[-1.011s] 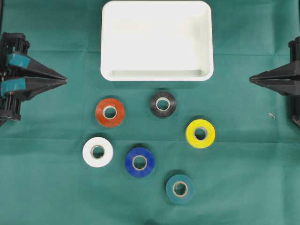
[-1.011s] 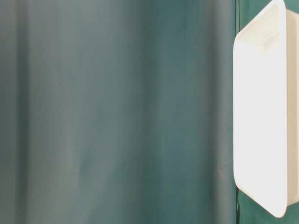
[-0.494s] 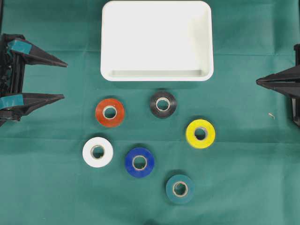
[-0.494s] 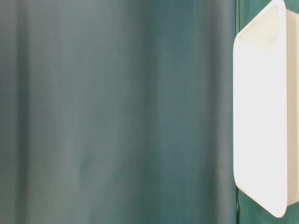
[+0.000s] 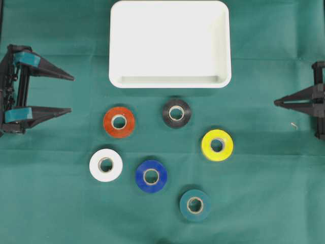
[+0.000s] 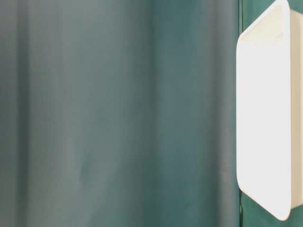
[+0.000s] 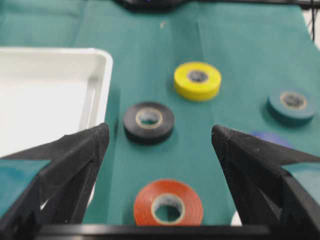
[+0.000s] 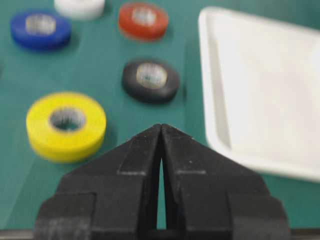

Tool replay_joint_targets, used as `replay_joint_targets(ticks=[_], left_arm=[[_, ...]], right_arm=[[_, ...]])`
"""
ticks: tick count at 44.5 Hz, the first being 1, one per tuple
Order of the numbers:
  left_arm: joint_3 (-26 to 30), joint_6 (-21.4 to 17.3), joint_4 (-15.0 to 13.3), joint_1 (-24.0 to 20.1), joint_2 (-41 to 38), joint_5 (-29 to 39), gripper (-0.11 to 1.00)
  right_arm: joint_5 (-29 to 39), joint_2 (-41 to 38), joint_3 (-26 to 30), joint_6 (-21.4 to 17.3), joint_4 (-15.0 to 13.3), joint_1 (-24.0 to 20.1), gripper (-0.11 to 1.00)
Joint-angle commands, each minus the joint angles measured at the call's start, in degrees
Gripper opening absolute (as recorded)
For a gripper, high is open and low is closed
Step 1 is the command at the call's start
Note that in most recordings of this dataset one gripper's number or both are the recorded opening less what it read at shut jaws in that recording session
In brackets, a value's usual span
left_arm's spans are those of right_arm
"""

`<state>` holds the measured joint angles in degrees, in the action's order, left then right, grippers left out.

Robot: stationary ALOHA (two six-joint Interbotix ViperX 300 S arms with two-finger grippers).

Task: Put the tape into the white case with the left arm.

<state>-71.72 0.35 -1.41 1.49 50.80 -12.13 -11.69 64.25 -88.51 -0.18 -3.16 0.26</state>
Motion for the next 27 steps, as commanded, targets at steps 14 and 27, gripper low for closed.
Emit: replay_joint_targets(ticks=[14,27], left_arm=[[1.6,-0.2,-0.2,0.2,-0.4,1.1,0.99],[4.1,-0.5,-0.2,0.2,-0.5,4.1,0.99]], right_arm=[[0.7,2.4,-2.1,-0.1,-0.1,0.0,-0.09],[0.7,3.0,-2.4,-0.1,-0.1,0.1,-0.09]])
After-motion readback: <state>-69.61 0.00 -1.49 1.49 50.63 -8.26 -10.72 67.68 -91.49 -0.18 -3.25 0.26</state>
